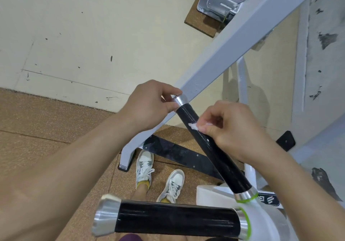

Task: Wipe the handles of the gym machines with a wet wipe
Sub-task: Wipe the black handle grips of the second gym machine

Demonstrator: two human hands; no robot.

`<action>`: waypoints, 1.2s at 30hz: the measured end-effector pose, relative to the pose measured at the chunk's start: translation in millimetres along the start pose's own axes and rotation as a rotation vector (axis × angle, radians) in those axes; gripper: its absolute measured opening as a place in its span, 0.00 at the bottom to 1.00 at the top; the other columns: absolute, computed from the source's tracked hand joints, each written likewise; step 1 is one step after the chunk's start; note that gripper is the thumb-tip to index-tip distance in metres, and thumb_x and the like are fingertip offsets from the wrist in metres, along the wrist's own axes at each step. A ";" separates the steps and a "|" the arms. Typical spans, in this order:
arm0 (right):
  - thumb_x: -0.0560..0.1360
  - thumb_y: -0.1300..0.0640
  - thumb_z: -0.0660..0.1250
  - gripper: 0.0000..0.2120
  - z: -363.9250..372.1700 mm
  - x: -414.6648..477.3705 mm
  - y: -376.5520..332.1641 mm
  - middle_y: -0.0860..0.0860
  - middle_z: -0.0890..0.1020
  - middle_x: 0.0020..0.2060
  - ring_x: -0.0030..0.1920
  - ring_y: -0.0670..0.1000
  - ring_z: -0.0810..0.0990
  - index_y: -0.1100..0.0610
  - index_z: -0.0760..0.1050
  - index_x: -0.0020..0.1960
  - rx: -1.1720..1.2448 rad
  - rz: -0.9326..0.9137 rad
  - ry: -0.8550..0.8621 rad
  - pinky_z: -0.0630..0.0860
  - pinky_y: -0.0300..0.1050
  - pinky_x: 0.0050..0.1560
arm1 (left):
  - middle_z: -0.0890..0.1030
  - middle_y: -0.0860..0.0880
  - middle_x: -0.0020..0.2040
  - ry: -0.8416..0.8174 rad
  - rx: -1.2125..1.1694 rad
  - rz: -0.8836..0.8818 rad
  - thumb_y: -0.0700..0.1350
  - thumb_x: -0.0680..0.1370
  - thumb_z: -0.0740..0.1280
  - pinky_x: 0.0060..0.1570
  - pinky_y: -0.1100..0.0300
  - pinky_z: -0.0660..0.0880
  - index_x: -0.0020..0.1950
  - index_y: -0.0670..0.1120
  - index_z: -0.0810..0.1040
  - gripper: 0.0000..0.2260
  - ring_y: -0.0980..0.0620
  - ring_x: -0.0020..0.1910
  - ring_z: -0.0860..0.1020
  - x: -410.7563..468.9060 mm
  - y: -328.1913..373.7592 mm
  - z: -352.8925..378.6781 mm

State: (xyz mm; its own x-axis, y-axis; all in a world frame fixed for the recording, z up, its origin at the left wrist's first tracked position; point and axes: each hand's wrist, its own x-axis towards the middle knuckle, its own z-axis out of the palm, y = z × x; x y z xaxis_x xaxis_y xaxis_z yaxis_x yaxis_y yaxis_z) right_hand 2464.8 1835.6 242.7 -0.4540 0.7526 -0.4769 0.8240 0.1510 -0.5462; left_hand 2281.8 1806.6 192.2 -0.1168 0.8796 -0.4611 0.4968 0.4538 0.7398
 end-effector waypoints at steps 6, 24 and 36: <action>0.74 0.56 0.70 0.03 28.6 32.9 -27.0 0.48 0.69 0.38 0.43 0.52 0.75 0.54 0.82 0.45 -0.146 -0.135 0.150 0.72 0.48 0.44 | 0.82 0.56 0.47 0.012 0.004 0.044 0.44 0.76 0.68 0.49 0.59 0.76 0.55 0.58 0.81 0.11 0.59 0.46 0.80 -7.6 0.9 -1.2; 0.74 0.67 0.64 0.12 3.7 -25.0 5.4 0.46 0.84 0.36 0.37 0.40 0.80 0.53 0.80 0.37 0.323 0.209 0.216 0.74 0.28 0.36 | 0.81 0.52 0.41 0.116 0.380 0.348 0.50 0.76 0.69 0.40 0.56 0.72 0.50 0.51 0.80 0.05 0.48 0.41 0.79 -17.3 14.0 7.0; 0.73 0.69 0.62 0.10 4.8 -50.5 8.3 0.56 0.82 0.31 0.26 0.42 0.76 0.60 0.78 0.36 0.560 0.299 0.240 0.71 0.30 0.26 | 0.82 0.54 0.38 0.115 0.154 0.098 0.47 0.76 0.69 0.38 0.61 0.73 0.46 0.52 0.80 0.01 0.54 0.37 0.79 -35.5 19.0 17.9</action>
State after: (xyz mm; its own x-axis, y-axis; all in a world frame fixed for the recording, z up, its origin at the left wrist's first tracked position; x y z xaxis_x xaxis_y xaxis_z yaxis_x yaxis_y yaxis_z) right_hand 2492.9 1795.7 259.0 -0.0928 0.8413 -0.5325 0.5729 -0.3923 -0.7196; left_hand 2310.8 1781.4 213.8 -0.1541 0.9329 -0.3255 0.6351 0.3459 0.6906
